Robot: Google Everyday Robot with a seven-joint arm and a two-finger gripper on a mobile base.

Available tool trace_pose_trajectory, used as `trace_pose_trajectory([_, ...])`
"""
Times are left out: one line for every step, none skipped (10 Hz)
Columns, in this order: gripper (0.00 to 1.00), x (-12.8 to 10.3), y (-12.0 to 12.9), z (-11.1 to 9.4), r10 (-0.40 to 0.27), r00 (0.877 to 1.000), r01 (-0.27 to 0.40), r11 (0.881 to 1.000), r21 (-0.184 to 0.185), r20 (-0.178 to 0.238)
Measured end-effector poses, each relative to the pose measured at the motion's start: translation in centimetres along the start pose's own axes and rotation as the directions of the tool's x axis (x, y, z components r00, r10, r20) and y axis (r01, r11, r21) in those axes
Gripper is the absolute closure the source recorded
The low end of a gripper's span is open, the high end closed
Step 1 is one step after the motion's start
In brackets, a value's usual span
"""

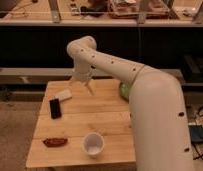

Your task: Wipe the white sponge on the table

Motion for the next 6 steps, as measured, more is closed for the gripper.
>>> trace_pose_trajectory([0.2,0.8,-0.4,-0.2,0.102,0.995,-0.102,0.994,0.037,-0.006])
trace_pose_trajectory([0.2,1.6,-0.7,-0.5,0.196,0.981,-0.195,0.978,0.074,-0.005])
trace_pose_trajectory([0.2,1.8,-1.0,-0.6,0.242,0.97,-0.241,0.966,0.093,0.0])
trace_pose_trajectory([0.2,1.9,-1.3,-0.7,0.268,0.964,-0.267,0.958,0.105,0.004])
trace_pose_trajectory([0.2,2.0,-1.3,-0.7,0.273,0.962,-0.272,0.956,0.106,0.004])
trace_pose_trajectory([0.2,2.0,-1.3,-0.7,0.275,0.961,-0.274,0.956,0.106,0.005])
